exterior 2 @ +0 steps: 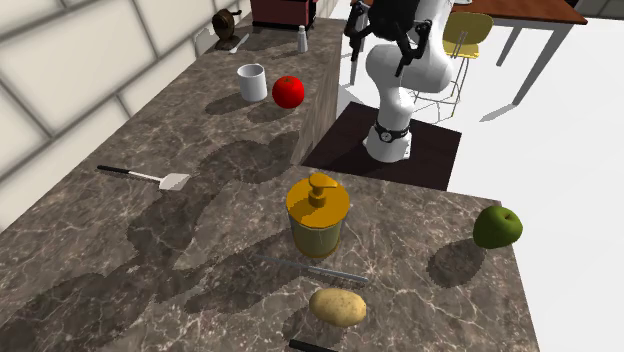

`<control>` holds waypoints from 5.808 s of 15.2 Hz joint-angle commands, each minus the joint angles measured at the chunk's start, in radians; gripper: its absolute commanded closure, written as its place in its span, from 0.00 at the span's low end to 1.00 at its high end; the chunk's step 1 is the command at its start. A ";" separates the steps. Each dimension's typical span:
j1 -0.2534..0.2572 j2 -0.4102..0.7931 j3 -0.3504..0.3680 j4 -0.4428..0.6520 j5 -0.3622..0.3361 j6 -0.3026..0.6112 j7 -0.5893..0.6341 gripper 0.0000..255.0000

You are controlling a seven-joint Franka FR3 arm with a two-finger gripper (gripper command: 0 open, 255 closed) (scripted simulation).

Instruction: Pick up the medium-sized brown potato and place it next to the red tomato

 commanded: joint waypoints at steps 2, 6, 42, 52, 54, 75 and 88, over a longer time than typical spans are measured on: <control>-0.005 0.018 0.020 -0.009 0.014 0.023 0.044 0.00; -0.029 0.105 0.099 -0.026 0.064 0.116 0.214 0.00; -0.091 1.309 0.292 0.660 -0.133 0.534 1.434 0.00; -0.090 1.329 0.287 0.641 -0.142 0.572 1.440 0.00; -0.090 1.329 0.287 0.641 -0.142 0.572 1.440 1.00; -0.096 1.266 0.301 0.711 -0.113 0.442 1.417 1.00; -0.093 1.227 0.311 0.832 -0.094 0.286 1.399 1.00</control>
